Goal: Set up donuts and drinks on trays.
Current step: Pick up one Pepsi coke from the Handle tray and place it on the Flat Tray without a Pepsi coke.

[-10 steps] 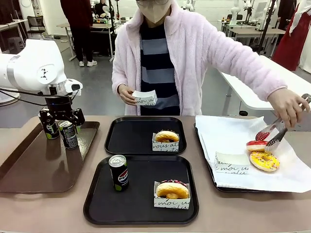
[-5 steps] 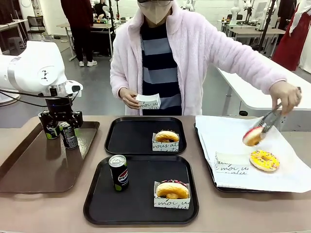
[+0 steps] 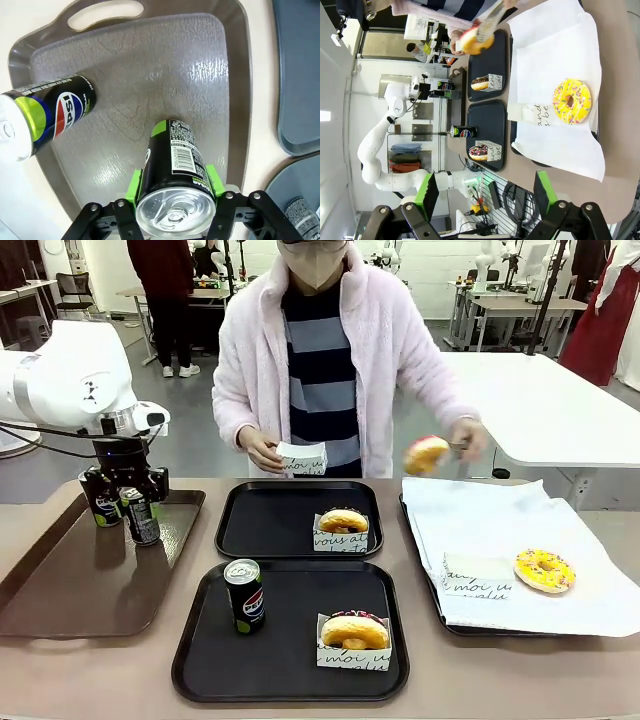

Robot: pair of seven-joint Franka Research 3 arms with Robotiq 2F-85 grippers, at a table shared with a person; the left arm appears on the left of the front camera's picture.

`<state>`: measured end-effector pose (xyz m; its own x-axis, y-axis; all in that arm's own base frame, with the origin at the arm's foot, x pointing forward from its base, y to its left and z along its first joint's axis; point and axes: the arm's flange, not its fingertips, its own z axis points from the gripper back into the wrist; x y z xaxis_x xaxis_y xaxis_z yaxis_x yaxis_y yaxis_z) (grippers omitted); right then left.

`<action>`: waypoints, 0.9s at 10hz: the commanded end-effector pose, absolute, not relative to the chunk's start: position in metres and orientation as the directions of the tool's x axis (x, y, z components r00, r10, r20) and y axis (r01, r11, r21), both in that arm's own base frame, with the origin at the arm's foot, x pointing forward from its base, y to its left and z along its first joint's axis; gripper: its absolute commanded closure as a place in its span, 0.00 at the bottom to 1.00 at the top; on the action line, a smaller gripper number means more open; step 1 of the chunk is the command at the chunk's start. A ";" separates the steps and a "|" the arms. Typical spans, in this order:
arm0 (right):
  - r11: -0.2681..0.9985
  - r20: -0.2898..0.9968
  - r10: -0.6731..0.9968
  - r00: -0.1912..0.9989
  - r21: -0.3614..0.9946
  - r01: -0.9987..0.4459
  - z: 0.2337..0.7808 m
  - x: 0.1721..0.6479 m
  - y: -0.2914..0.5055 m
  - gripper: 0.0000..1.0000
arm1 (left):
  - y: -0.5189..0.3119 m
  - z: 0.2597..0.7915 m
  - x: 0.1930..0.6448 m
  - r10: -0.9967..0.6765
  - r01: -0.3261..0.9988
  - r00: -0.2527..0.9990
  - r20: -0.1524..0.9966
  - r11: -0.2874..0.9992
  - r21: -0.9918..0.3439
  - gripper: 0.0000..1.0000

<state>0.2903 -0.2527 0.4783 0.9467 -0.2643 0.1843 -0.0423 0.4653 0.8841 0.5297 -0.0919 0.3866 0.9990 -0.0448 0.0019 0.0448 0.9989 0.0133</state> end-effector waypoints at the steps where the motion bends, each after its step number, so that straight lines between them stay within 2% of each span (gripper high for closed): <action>1: 0.453 0.195 -0.269 0.943 0.890 -0.054 0.477 0.291 -0.253 0.00 | -0.093 0.428 0.514 -0.060 0.060 0.998 0.032 0.998 -0.010 1.00; 5: 0.453 0.195 -0.269 0.943 0.890 -0.054 0.477 0.291 -0.253 0.00 | -0.093 0.497 0.479 -0.047 0.050 0.998 0.046 0.996 -0.072 1.00; 7: 0.453 0.195 -0.269 0.943 0.890 -0.054 0.477 0.291 -0.253 0.00 | -0.088 0.503 0.476 -0.007 0.009 1.000 0.025 0.997 -0.076 1.00; 9: 0.453 0.195 -0.269 0.943 0.890 -0.054 0.477 0.291 -0.253 0.00 | -0.095 0.504 0.476 -0.035 0.038 0.998 0.049 0.998 -0.057 1.00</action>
